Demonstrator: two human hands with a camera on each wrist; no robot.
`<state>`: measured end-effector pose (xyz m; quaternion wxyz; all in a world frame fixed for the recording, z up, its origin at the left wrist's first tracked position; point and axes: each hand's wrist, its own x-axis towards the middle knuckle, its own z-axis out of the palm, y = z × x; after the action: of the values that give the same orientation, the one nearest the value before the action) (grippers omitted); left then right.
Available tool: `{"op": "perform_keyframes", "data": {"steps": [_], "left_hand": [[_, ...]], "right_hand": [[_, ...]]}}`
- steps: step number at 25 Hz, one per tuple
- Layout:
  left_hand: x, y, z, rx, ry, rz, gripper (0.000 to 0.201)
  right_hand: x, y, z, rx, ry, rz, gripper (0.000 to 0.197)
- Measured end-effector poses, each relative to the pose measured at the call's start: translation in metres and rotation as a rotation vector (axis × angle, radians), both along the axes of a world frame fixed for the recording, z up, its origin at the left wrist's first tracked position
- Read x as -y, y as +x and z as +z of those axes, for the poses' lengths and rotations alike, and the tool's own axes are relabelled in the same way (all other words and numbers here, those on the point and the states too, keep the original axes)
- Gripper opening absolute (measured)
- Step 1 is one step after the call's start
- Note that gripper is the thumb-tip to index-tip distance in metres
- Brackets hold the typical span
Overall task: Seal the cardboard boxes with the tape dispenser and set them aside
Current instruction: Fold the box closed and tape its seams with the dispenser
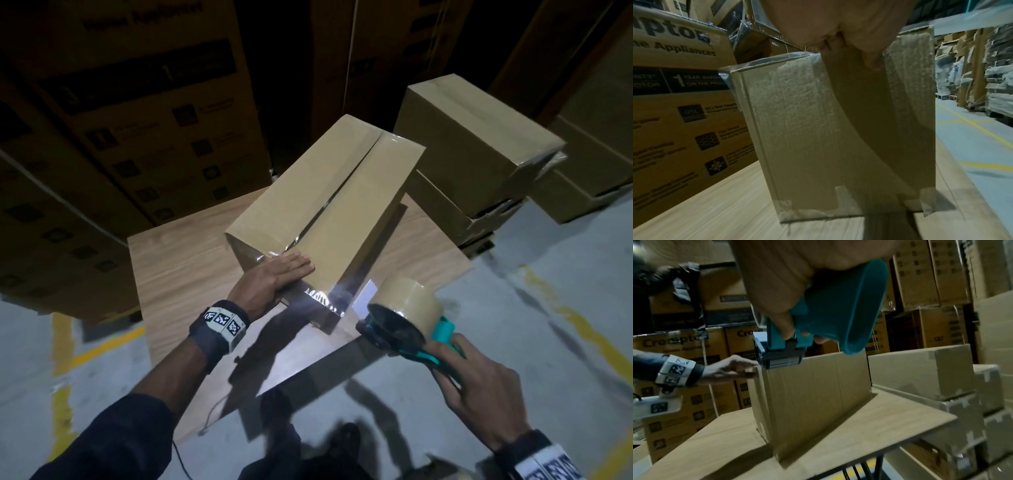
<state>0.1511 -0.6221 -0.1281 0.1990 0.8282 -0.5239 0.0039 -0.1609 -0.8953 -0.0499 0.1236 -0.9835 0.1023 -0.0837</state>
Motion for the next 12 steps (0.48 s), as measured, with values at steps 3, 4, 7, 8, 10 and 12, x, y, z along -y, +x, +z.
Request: {"op": "perform_keyframes", "data": {"steps": [3, 4, 7, 8, 10, 12], "left_hand": [[0.000, 0.000, -0.002, 0.016, 0.004, 0.001, 0.065], [0.000, 0.000, -0.002, 0.019, 0.003, -0.001, 0.066], [0.002, -0.002, 0.000, 0.015, -0.004, 0.012, 0.057], [0.002, -0.003, 0.001, 0.011, -0.013, 0.016, 0.050], [0.005, -0.006, 0.000, 0.030, -0.032, 0.038, 0.046], [0.006, -0.004, -0.004, 0.055, -0.045, 0.056, 0.045]], "right_hand": [[-0.008, 0.008, -0.050, -0.102, 0.044, 0.035, 0.046], [-0.014, 0.018, -0.069, -0.129, 0.045, 0.058, 0.056], [-0.023, 0.051, -0.108, -0.146, 0.050, 0.080, 0.054], [-0.025, 0.058, -0.116, -0.131, 0.062, 0.083, 0.050], [-0.033, 0.062, -0.122, -0.066, 0.096, 0.055, 0.048], [-0.039, 0.066, -0.116, 0.004, 0.172, 0.010, 0.045]]}}
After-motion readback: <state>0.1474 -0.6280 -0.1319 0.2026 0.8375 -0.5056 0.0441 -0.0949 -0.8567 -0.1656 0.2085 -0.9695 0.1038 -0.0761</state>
